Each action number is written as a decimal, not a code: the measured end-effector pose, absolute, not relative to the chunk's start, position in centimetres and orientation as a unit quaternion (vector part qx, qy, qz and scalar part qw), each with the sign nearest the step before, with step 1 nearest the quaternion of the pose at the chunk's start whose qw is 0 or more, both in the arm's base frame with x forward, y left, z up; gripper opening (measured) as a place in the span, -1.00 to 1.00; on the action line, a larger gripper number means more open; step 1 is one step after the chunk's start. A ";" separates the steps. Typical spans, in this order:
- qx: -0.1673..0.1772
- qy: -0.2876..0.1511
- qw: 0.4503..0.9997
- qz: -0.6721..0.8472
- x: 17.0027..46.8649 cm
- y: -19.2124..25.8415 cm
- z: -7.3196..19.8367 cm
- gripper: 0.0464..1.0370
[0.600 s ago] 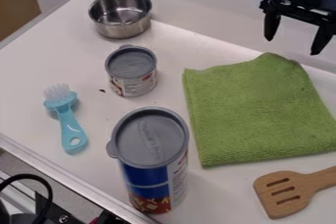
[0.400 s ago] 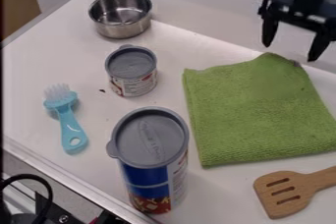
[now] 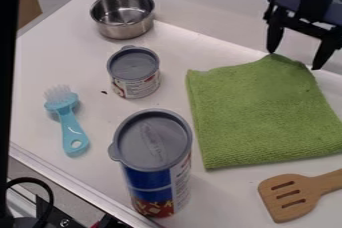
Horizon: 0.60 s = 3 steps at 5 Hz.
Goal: Move the little can to the upper side of the green cloth
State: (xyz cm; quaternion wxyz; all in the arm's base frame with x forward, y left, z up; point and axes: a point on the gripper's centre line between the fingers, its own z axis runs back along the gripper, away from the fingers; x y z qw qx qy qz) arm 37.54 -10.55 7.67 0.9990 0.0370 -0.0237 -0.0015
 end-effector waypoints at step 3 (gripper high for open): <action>-0.002 -0.023 0.998 -0.052 31.7 -3.2 12.1 0.92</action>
